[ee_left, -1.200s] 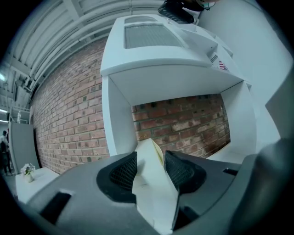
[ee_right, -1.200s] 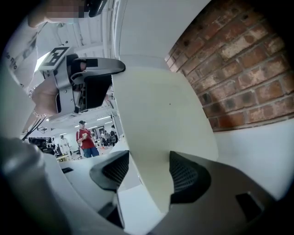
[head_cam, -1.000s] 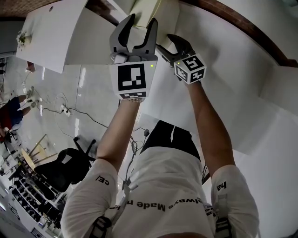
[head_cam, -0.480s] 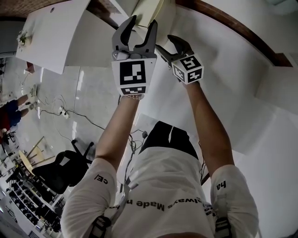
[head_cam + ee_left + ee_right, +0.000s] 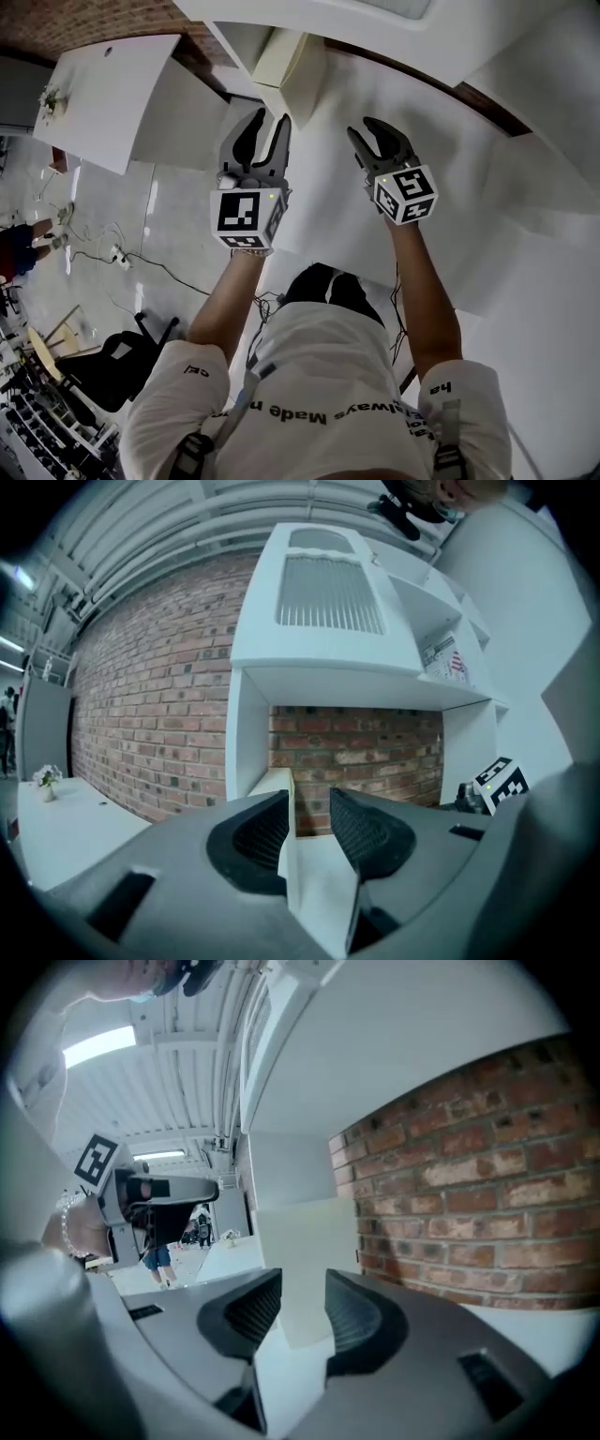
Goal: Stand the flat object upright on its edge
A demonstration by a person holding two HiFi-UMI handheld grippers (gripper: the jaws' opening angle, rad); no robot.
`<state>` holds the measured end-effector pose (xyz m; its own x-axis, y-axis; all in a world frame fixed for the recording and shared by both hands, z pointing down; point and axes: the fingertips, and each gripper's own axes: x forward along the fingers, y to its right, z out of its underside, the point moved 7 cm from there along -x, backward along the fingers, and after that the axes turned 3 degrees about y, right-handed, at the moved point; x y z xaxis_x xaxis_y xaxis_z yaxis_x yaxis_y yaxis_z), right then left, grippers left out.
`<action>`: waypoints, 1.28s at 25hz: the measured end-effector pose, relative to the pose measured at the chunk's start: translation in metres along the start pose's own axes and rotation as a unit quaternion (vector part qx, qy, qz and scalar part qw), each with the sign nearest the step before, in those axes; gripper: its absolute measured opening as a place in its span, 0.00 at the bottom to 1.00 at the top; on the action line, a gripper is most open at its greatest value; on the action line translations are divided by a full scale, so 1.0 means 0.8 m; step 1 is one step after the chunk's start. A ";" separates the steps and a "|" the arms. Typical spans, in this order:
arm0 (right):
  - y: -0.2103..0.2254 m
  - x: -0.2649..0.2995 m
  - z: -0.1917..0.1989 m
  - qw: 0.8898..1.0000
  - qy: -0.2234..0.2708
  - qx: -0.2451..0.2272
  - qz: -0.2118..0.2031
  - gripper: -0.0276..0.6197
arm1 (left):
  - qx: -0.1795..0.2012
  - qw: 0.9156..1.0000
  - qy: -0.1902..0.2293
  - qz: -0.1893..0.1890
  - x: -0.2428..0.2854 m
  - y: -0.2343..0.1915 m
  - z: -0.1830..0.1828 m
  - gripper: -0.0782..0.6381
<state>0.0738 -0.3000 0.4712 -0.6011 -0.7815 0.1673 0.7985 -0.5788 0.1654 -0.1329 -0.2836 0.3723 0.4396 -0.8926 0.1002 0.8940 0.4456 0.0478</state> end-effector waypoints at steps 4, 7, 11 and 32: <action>-0.009 -0.073 -0.047 1.000 0.009 -0.009 0.018 0.22 | -0.026 0.999 0.007 0.041 -0.040 0.040 -0.021 0.24; -0.026 -0.131 -0.084 0.999 0.016 -0.022 0.030 0.18 | -0.039 0.996 0.009 0.076 -0.066 0.070 -0.040 0.21; -0.053 -0.196 -0.127 0.998 0.027 -0.033 0.045 0.16 | -0.048 0.992 0.016 0.114 -0.091 0.106 -0.066 0.18; -0.100 -0.395 -0.234 0.990 0.059 -0.079 0.106 0.11 | -0.055 0.968 0.049 0.239 -0.143 0.256 -0.169 0.15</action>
<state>0.2062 -0.0505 0.2232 -0.4191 -0.9055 0.0665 0.9069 -0.4210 -0.0164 0.0113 -0.0994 0.2365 0.8072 -0.5902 -0.0107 0.5872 0.8047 -0.0875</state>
